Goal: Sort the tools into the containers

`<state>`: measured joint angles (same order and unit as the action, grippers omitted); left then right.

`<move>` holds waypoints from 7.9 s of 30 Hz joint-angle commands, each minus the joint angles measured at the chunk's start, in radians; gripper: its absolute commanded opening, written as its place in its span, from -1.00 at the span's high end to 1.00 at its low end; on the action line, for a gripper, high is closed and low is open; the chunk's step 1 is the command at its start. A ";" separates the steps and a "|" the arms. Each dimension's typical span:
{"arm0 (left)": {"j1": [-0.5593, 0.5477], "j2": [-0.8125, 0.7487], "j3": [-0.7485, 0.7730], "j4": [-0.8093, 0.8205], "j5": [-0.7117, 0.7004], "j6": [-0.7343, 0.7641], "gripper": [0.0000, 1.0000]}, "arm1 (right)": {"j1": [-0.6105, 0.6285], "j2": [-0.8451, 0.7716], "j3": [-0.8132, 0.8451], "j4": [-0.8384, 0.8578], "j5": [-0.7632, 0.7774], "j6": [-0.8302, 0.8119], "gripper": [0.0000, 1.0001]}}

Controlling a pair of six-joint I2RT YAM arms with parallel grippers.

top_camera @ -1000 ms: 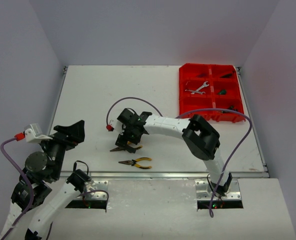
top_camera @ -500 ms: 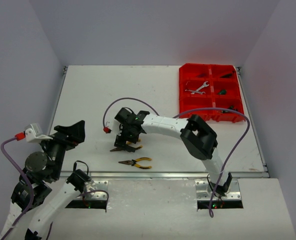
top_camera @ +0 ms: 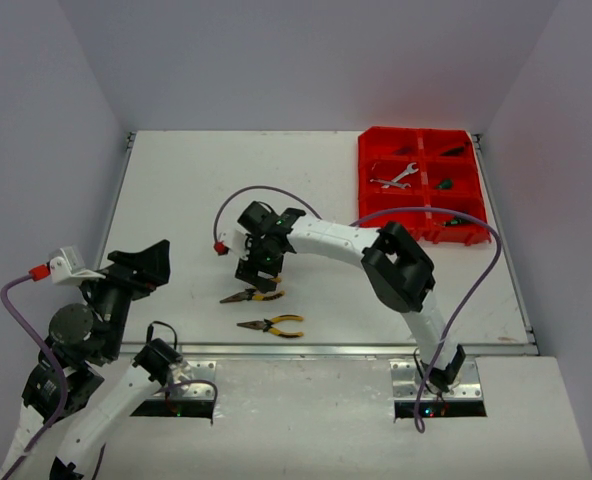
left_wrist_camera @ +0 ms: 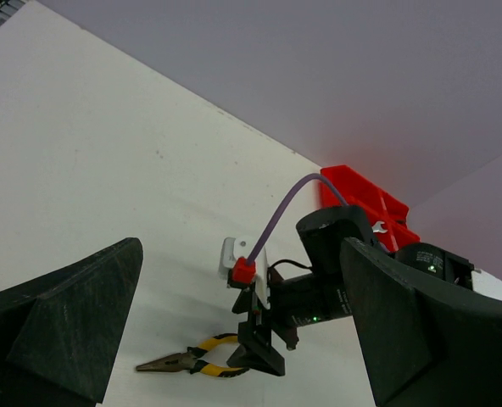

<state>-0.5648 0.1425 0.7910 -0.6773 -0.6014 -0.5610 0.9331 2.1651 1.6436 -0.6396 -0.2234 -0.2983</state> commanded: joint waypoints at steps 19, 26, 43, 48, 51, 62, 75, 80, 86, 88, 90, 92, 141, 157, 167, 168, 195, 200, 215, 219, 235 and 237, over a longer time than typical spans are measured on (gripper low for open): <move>-0.015 -0.012 -0.001 0.035 0.006 0.012 -1.00 | 0.004 0.045 -0.047 0.125 0.056 -0.019 0.26; -0.014 -0.010 -0.001 0.035 0.006 0.012 -1.00 | 0.026 0.044 -0.085 0.193 0.142 0.005 0.55; -0.014 -0.023 -0.001 0.035 0.005 0.010 -1.00 | 0.011 -0.164 -0.255 0.311 0.208 0.231 1.00; -0.015 -0.026 -0.001 0.033 0.005 0.010 -1.00 | -0.031 -0.275 -0.329 0.383 0.211 0.367 1.00; -0.015 -0.026 -0.001 0.035 0.005 0.010 -1.00 | -0.061 -0.318 -0.354 0.402 0.220 0.415 1.00; -0.015 -0.025 -0.001 0.036 0.010 0.012 -1.00 | -0.261 -0.525 -0.483 0.384 0.283 0.569 1.00; -0.015 -0.021 -0.004 0.048 0.028 0.024 -1.00 | -0.570 -0.757 -0.520 0.267 0.361 0.383 1.00; -0.015 -0.026 -0.004 0.048 0.032 0.026 -1.00 | -0.709 -0.711 -0.438 0.267 0.268 0.184 1.00; -0.015 -0.044 -0.006 0.053 0.038 0.029 -1.00 | -0.755 -0.617 -0.350 0.325 0.227 -0.038 1.00; -0.015 -0.049 -0.004 0.053 0.044 0.030 -1.00 | -0.764 -0.585 -0.319 0.325 0.231 -0.076 1.00; -0.017 -0.055 -0.005 0.056 0.047 0.032 -1.00 | -0.775 -0.563 -0.306 0.324 0.255 -0.145 1.00; -0.017 -0.062 -0.007 0.060 0.051 0.035 -1.00 | -0.778 -0.563 -0.317 0.345 0.294 -0.206 1.00; -0.016 -0.070 -0.015 0.085 0.098 0.059 -1.00 | -0.789 -0.754 -0.658 0.405 0.428 -0.808 1.00; -0.018 -0.081 -0.013 0.085 0.091 0.061 -1.00 | -0.764 -0.697 -0.654 0.419 0.457 -0.831 -0.57; -0.018 -0.073 -0.015 0.085 0.093 0.060 -1.00 | -0.715 -0.721 -0.462 0.387 0.517 -0.654 -0.98; -0.017 -0.073 -0.015 0.085 0.093 0.059 -1.00 | -0.704 -0.721 -0.425 0.373 0.525 -0.601 -0.98; -0.017 0.055 -0.006 0.058 0.032 0.027 -1.00 | 0.117 -0.460 -0.531 0.176 0.260 0.342 -0.87; -0.004 0.129 -0.002 0.058 0.035 0.026 -1.00 | 0.147 -0.393 -0.521 0.221 0.268 0.308 -0.49; 0.036 0.149 -0.009 0.084 0.086 0.055 -1.00 | 0.170 -0.319 -0.587 0.343 0.322 0.204 0.79; 0.039 0.150 -0.010 0.090 0.095 0.061 -1.00 | 0.171 -0.415 -0.672 0.402 0.340 0.180 1.00; 0.040 0.117 -0.013 0.096 0.115 0.069 -1.00 | -0.057 -0.824 -0.624 0.198 0.741 0.049 1.00; 0.040 0.114 -0.013 0.098 0.121 0.070 -1.00 | -0.117 -0.854 -0.617 0.202 0.850 -0.038 1.00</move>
<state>-0.5350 0.2660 0.7830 -0.6243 -0.5035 -0.5077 0.9148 1.4302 0.9532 -0.4326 0.4106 -0.2159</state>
